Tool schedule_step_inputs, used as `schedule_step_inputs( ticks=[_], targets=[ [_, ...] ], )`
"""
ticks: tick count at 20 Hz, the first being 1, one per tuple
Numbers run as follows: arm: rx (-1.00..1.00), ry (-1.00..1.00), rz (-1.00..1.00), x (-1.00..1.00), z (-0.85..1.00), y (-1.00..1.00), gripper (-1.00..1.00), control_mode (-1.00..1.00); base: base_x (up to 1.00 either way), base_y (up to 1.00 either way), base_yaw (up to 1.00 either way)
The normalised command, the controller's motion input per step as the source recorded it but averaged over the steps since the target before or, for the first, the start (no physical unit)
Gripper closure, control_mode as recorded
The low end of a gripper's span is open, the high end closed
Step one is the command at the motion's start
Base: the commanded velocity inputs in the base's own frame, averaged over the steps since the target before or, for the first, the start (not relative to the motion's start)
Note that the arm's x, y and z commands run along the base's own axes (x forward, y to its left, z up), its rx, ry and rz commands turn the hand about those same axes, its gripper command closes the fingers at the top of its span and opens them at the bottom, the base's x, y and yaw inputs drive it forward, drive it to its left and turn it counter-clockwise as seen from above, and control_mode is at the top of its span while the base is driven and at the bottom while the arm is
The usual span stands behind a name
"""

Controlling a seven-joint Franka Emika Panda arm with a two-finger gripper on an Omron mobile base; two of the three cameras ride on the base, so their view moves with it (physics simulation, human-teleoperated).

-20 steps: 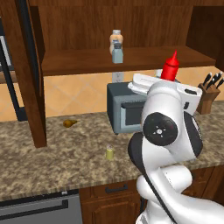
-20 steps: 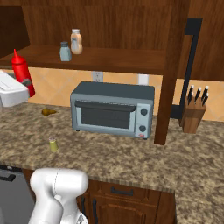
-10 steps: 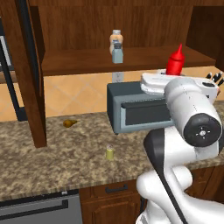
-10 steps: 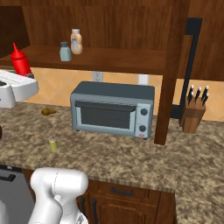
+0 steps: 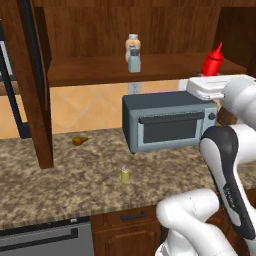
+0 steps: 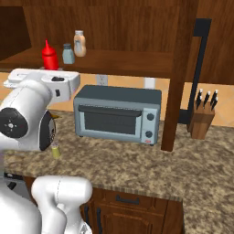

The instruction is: Put the shaker and condiment bottle from the counter next to their counterparts in the cabinet.

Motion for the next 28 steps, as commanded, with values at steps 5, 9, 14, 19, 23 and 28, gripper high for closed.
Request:
schedule_step_inputs(
  ticks=[5, 9, 14, 19, 23, 28],
  targets=[
    [-0.02, -0.03, 0.35, 0.17, -0.12, -0.26, 1.00, -1.00, 0.00, 0.00, 0.00],
    [0.00, -0.01, 0.03, 0.37, 0.44, -0.03, 1.00, -1.00, 0.00, 0.00, 0.00],
    [-0.07, 0.01, -0.03, 0.46, 0.27, 0.08, 1.00, -1.00, 0.00, 0.00, 0.00],
    [-0.07, 0.06, 0.00, 0.68, 0.00, -0.04, 1.00, -1.00, 0.00, 0.00, 0.00],
    [-0.03, 0.02, 0.00, 0.64, 0.00, 0.00, 1.00, -1.00, 0.00, 0.00, 0.00],
    [-0.07, 0.04, 0.00, 0.59, 0.00, 0.07, 1.00, -1.00, 0.00, 0.00, 0.00]
  ],
)
